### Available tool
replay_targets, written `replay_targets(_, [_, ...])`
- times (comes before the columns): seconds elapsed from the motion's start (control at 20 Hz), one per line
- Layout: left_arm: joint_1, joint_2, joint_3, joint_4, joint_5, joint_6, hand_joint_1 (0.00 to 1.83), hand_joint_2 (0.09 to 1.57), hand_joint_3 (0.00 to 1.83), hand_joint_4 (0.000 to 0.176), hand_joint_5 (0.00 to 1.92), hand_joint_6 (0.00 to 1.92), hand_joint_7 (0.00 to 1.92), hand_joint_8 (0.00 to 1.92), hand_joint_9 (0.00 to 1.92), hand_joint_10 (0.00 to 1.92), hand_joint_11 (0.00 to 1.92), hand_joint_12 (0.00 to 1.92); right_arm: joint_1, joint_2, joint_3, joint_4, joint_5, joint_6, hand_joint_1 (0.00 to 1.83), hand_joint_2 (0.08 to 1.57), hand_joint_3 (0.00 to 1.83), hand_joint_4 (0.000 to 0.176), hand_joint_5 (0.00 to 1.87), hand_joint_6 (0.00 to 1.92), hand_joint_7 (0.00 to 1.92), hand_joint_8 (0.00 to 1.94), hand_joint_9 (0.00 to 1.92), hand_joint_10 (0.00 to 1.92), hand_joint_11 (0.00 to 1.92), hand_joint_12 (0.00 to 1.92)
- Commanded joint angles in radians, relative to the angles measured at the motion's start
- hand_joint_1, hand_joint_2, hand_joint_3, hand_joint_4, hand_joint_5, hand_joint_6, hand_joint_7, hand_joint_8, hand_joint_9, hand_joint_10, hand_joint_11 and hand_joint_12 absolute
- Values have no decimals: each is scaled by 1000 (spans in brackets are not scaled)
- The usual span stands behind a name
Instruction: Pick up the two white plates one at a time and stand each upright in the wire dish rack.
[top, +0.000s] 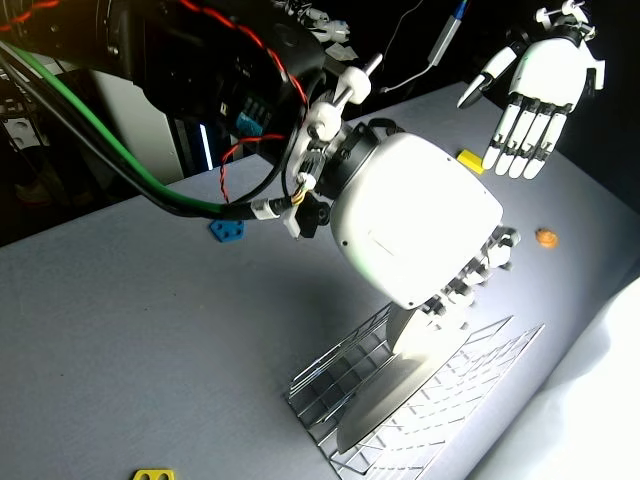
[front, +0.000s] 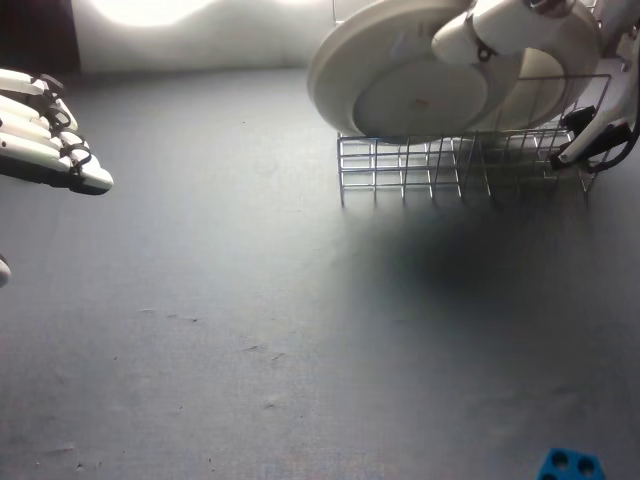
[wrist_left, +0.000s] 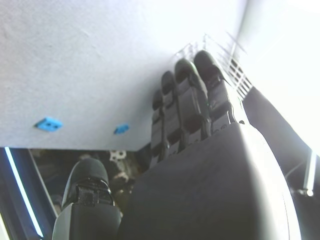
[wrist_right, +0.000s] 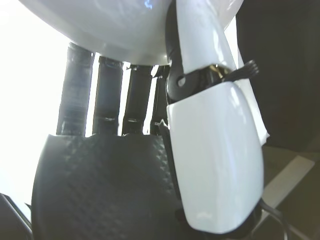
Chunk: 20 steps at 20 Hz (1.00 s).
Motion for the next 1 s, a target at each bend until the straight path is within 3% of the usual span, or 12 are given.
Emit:
replay_targets(0.0, [-12,3,1,-71,-8,-1,0,1164,0,0,250,2,339,3,321,2,0,681,8,11,9,-55,18,16,1370,1117,5,0,923,1064,1004,944,866,1243,674,1434])
replay_targets(0.15, [-12,2,1,-71,-8,-1,0,1164,0,0,241,3,330,4,317,6,7,657,-3,11,20,-55,16,14,1375,1104,1,0,945,1036,1038,877,898,1201,679,1420])
replay_targets(0.2, [-12,1,1,-71,-8,-1,0,1167,1,0,245,5,333,5,322,8,10,660,-8,11,24,-55,16,12,1375,1116,3,0,922,928,1007,1016,884,1281,733,1550])
replay_targets(0.4, [-12,1,1,-71,-8,-1,0,1166,0,0,238,5,319,3,303,2,0,648,-34,10,39,-56,13,2,1377,1101,0,0,959,984,1048,895,896,1195,681,1415])
replay_targets(0.5, [-12,1,1,-70,-8,-1,0,1171,2,0,243,6,330,7,319,8,15,656,-39,10,45,-56,11,2,1373,1114,0,0,934,1012,1005,939,889,1251,697,1480])
replay_targets(0.6, [-11,0,1,-70,-8,-1,0,1170,1,0,223,1,306,0,295,1,1,636,-46,10,45,-56,8,2,1379,1095,0,0,964,995,1056,845,919,1184,710,1431])
replay_targets(0.95, [-10,-3,3,-70,-8,-1,0,1165,0,0,226,0,298,0,284,0,0,625,-67,5,45,-57,-6,2,1376,1101,1,0,943,1040,1062,838,899,1184,688,1367])
